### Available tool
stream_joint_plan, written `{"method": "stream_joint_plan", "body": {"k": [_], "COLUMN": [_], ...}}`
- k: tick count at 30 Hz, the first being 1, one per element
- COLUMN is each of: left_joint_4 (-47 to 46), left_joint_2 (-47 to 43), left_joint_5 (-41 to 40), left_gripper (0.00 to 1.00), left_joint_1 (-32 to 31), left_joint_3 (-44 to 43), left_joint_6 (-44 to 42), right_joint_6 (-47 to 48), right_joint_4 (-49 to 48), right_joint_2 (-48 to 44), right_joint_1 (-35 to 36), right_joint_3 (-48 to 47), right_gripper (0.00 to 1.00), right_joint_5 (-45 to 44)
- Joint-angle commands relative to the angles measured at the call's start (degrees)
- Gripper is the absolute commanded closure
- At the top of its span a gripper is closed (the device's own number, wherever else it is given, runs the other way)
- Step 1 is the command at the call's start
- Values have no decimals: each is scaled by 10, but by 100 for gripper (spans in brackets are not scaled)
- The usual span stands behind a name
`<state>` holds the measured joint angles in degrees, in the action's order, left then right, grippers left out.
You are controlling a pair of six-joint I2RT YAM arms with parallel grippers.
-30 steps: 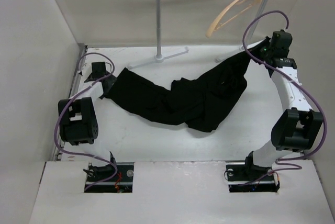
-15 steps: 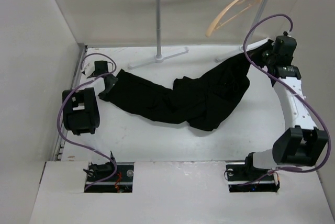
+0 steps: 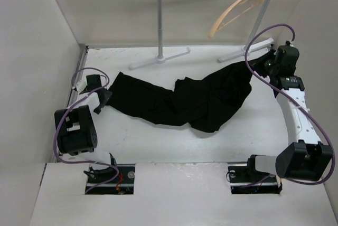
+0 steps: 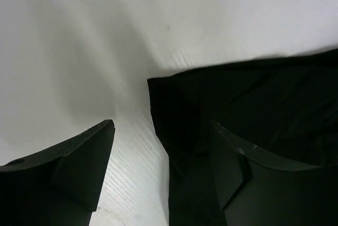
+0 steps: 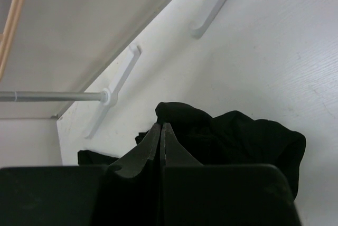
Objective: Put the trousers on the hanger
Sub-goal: Flatten out the trousers at the center of the board.
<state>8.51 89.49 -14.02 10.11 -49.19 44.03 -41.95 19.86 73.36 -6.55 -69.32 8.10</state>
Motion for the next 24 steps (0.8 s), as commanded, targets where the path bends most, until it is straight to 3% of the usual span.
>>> {"method": "stream_joint_plan", "body": {"k": [1,2,4,6,10,16,20,24], "left_joint_4": [-22,-25,-28,-23,25,81,99,120], "left_joint_2": [48,57,46,0,-115,-220,-263,-278], "left_joint_5": [41,43,36,30,20,-15,-11,-12], "left_gripper": [38,49,80,90,93,93,93,91], "left_joint_1": [-6,-7,-7,-2,-1,38,93,149], "left_joint_3": [1,-2,-5,-22,-154,-386,-467,-535], "left_joint_6": [14,25,49,77,94,96,116,121], "right_joint_6": [4,4,4,7,27,66,74,63], "right_joint_4": [-16,-10,4,21,71,167,171,136], "right_joint_2": [-49,-57,-74,-98,-145,-154,-126,-108], "right_joint_1": [3,6,17,29,72,191,305,357], "right_joint_3": [-11,-14,-26,-48,-149,-436,-624,-742], "right_gripper": [97,97,97,98,98,98,98,99], "right_joint_5": [-4,-4,-4,-4,-9,-41,-64,-64]}}
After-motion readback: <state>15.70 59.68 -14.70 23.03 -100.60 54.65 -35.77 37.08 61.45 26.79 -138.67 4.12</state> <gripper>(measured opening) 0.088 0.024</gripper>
